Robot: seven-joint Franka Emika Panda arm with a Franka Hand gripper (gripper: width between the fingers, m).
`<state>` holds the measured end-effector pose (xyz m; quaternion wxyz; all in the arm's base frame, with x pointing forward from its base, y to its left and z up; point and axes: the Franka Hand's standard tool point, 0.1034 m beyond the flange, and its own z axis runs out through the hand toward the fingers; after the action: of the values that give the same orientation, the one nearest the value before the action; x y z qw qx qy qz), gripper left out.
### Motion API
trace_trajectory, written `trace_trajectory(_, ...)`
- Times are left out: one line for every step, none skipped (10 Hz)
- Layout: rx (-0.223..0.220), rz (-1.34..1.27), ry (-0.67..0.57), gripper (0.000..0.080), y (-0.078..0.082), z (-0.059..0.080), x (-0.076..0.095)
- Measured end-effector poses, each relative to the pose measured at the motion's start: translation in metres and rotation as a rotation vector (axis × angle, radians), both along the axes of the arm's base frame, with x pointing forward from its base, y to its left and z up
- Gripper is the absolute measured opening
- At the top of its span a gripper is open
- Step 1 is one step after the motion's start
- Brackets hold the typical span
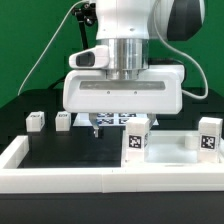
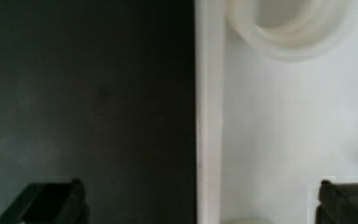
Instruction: Assemble square table
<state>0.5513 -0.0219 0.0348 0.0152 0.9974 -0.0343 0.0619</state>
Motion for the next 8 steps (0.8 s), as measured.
trace_trajectory(-0.011,-0.001,-0.005,0.0649,-0.003,-0.007,-0.001)
trace_trajectory(-0.017,-0.001,-0.005,0.0649,-0.005,-0.011,-0.002)
trace_trajectory(-0.021,-0.003,-0.001,0.0649,-0.007,-0.016,-0.003)
trace_trajectory(-0.022,-0.003,0.002,0.0649,-0.007,-0.018,-0.004)
trace_trajectory(-0.021,-0.007,0.001,0.0649,-0.007,-0.017,-0.004)
trace_trajectory(-0.019,-0.014,0.000,0.0503,-0.005,-0.017,-0.003)
trace_trajectory(-0.020,-0.015,0.001,0.0503,-0.005,-0.017,-0.003)
trace_trajectory(-0.020,-0.015,0.001,0.0366,-0.005,-0.017,-0.003)
